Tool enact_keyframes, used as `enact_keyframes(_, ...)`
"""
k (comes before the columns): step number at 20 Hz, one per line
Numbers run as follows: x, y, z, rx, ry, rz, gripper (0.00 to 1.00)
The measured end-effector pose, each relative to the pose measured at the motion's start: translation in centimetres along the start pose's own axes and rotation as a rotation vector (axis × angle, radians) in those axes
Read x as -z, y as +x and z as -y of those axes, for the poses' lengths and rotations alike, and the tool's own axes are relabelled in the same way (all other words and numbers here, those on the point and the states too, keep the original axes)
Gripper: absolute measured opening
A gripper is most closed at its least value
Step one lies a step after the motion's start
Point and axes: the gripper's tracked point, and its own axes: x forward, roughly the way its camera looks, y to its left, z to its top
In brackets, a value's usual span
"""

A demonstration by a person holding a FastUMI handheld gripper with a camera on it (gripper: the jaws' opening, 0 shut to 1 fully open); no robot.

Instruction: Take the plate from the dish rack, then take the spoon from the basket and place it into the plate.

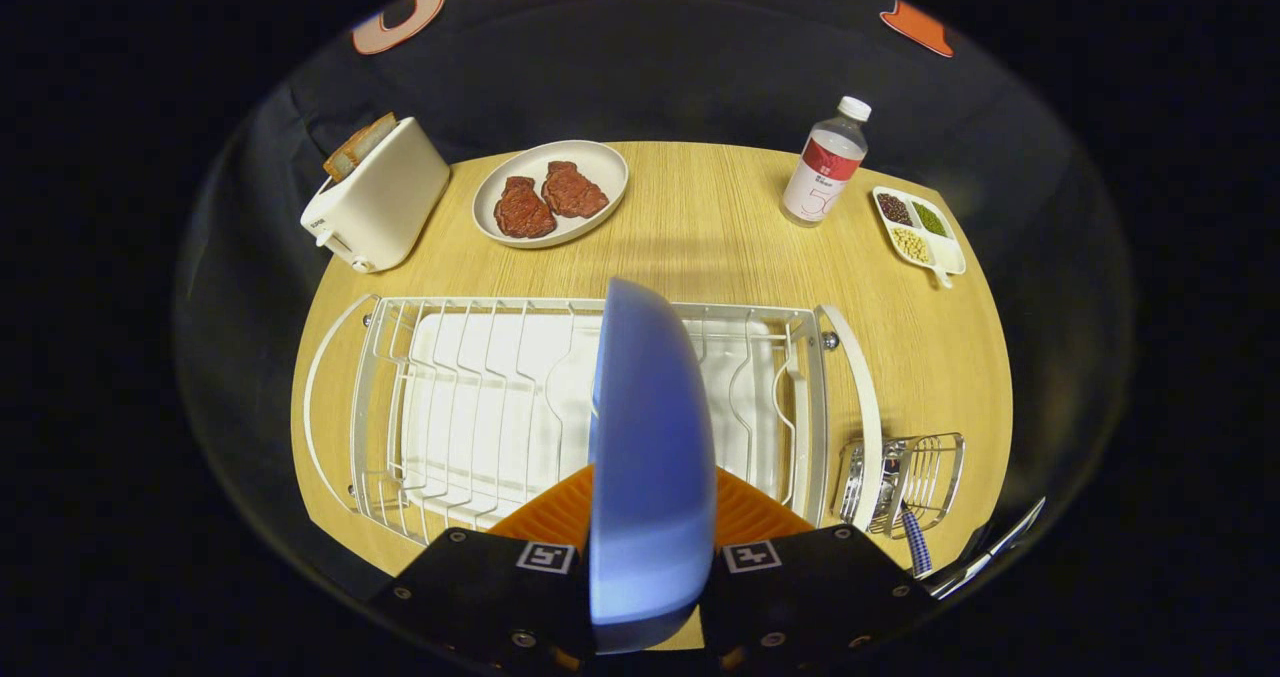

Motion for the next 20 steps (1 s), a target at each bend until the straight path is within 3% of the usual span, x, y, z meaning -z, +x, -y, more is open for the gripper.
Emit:
enact_keyframes(5,-2.2,-2.4,3.1,0.116,-0.020,0.107,0.34)
enact_keyframes(13,-0.8,-7.6,3.5,0.012,0.014,0.155,0.31)
enact_keyframes(20,5.4,-10.2,5.6,-0.094,0.072,0.112,0.31)
